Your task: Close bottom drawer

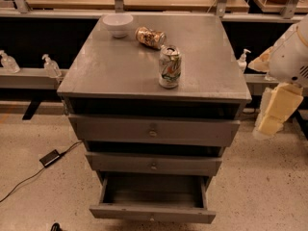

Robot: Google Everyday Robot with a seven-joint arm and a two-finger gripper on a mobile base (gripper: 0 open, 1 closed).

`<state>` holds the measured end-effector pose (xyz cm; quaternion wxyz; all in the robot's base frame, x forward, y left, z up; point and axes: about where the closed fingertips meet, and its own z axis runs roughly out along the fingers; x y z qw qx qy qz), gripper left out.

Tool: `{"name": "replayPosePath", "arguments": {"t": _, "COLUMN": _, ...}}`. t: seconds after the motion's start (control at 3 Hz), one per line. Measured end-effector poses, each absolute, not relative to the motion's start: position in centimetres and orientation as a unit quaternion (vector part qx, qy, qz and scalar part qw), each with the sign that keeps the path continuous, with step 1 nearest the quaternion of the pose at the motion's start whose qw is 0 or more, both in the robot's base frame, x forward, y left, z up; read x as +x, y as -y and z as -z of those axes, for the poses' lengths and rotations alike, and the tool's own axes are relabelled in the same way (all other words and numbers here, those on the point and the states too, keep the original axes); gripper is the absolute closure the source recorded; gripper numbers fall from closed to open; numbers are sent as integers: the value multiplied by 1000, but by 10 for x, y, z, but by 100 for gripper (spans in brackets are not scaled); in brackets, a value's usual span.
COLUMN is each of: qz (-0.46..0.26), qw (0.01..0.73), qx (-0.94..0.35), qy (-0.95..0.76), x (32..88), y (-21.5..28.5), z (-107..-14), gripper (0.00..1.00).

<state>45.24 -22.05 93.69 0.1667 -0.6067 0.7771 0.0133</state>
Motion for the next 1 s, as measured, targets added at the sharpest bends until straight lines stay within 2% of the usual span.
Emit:
{"name": "replayPosePath", "arguments": {"t": 0.33, "qz": -108, "qw": 187, "qx": -621, "qy": -753, "x": 455, "y": 205, "z": -853, "gripper": 0}}
{"name": "replayPosePath", "arguments": {"t": 0.67, "qz": -167, "qw": 220, "qx": -600, "qy": -751, "x": 438, "y": 212, "z": -792, "gripper": 0}}
{"name": "replayPosePath", "arguments": {"t": 1.0, "qz": -166, "qw": 221, "qx": -600, "qy": -751, "x": 437, "y": 212, "z": -792, "gripper": 0}}
